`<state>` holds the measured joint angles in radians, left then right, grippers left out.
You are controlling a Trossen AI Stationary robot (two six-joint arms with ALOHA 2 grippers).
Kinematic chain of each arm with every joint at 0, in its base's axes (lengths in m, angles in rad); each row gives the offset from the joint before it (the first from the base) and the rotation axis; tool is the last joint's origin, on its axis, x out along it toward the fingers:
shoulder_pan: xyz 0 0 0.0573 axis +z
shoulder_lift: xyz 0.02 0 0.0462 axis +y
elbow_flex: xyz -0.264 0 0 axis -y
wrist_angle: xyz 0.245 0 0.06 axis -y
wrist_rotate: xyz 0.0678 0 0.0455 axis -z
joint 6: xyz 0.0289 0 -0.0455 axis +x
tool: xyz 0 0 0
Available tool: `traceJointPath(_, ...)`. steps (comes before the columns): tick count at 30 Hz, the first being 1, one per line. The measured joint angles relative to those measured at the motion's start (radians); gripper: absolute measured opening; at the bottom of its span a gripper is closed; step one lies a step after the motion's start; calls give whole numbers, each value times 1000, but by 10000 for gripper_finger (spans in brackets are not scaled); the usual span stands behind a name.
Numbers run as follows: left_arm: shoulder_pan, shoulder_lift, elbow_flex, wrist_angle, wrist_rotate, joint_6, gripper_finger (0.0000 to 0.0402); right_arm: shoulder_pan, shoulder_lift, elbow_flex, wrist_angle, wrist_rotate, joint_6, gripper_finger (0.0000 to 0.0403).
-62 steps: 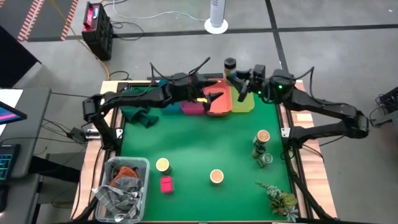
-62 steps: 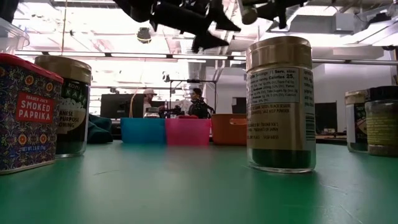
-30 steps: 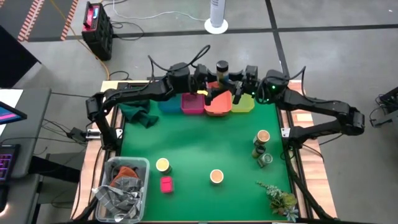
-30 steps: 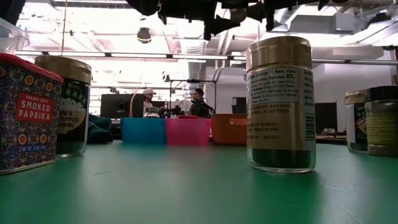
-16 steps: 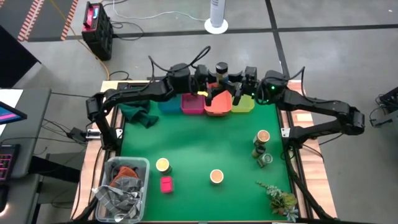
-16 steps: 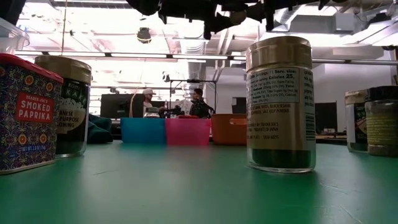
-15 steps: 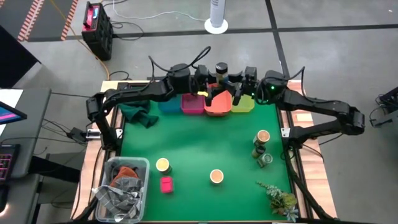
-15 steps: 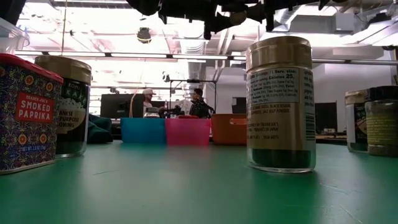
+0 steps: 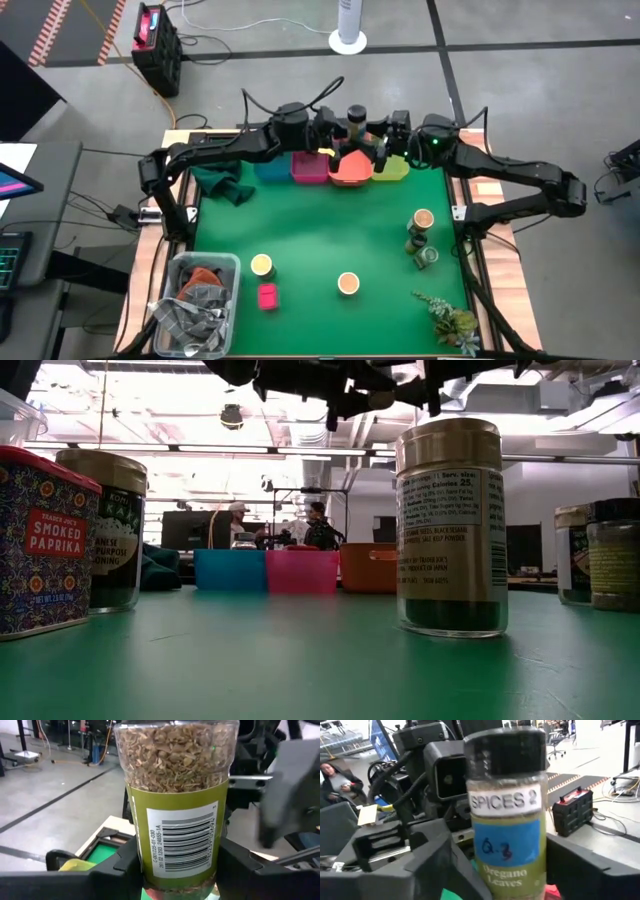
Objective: Sort spices by type
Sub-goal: Put the left black spice bottle into the orange bin
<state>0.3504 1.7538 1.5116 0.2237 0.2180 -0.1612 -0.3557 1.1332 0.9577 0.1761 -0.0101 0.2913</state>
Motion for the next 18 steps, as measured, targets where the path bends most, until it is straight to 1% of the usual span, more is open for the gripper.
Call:
traceJointPath(3, 0, -1, 0, -40, 5, 19, 176, 0, 0, 0, 4, -2, 0, 356)
traceJointPath(6, 2, -1, 0, -75, 18, 43, 176, -9, 0, 0, 7, -1, -8, 360)
traceJointPath(18, 2, -1, 0, -161, 47, 151, 176, -37, 0, 0, 13, 8, -114, 335)
